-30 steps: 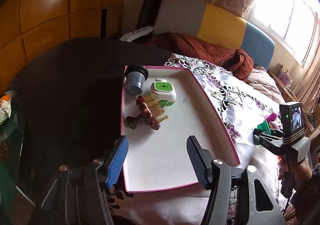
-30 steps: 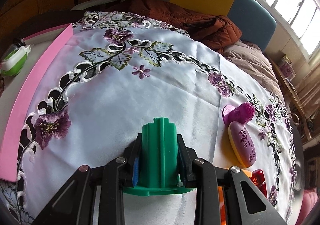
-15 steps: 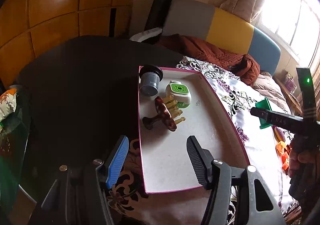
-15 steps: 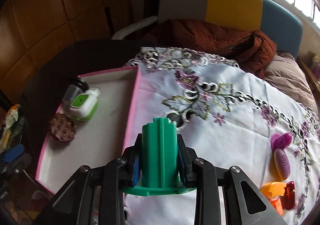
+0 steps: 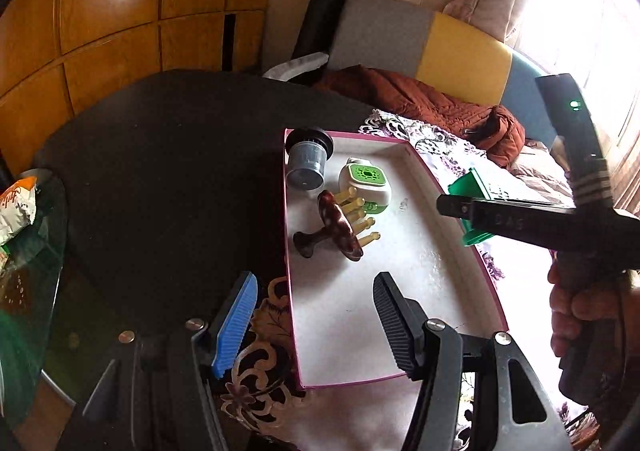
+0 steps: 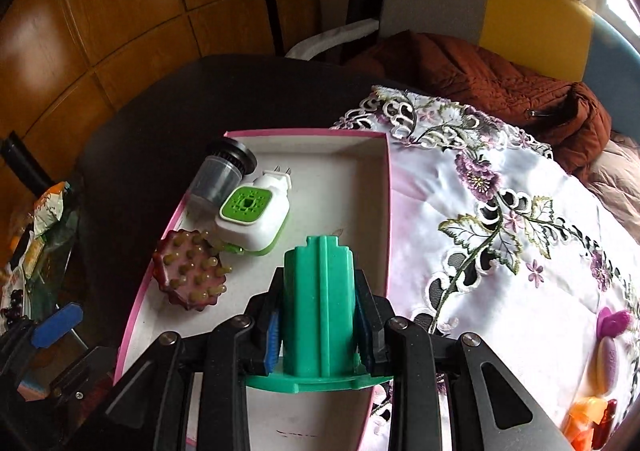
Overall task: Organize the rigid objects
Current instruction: 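Carry the green stand over the pink tray with the right tool, then lower the green stand into the tray and open the right tool, then move both tools back toward the toys on the tablecloth, then grasp the yellow plastic piece with the left tool while the right tool grasps the red cylinder, then carry the yellow piece into the pink tray and open the left tool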
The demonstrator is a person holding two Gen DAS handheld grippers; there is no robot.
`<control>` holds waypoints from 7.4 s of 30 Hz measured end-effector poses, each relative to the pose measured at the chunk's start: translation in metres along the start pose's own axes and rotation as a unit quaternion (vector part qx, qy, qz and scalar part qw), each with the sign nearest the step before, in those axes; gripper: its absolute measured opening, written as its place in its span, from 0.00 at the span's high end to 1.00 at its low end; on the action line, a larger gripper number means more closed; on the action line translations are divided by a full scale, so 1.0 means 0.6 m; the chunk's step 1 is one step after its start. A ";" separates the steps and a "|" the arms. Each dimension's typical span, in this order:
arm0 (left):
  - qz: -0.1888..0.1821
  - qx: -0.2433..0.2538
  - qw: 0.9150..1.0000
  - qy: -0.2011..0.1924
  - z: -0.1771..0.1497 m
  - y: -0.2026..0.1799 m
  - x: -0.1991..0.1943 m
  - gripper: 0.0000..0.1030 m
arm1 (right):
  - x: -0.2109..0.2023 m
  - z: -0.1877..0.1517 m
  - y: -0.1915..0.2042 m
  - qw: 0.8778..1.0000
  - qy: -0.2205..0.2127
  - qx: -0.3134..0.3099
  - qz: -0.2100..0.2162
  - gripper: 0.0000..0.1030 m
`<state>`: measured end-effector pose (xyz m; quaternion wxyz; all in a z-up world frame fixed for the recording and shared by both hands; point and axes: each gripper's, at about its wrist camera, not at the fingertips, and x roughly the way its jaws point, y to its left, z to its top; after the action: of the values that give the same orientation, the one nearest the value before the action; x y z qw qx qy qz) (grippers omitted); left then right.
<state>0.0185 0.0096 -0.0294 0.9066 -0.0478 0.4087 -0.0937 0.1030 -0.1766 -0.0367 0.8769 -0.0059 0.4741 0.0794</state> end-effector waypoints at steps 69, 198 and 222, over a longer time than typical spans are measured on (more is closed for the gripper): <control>-0.049 0.081 0.995 0.024 -0.011 -0.097 0.011 0.41 | -0.207 -0.253 -0.498 0.929 -0.049 0.268 -0.250 0.25; -0.226 0.179 0.956 0.057 -0.026 -0.356 0.083 0.72 | -0.123 -0.284 -0.519 0.940 0.096 0.233 -0.231 0.76; -0.085 0.032 0.987 0.129 0.062 -0.154 0.177 0.72 | -0.121 -0.282 -0.511 0.941 0.097 0.216 -0.242 0.76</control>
<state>0.1032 -0.1026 -0.0678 0.8358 -0.0409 0.5137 -0.1892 -0.0323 -0.5036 -0.0892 0.7998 0.0612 0.5469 -0.2399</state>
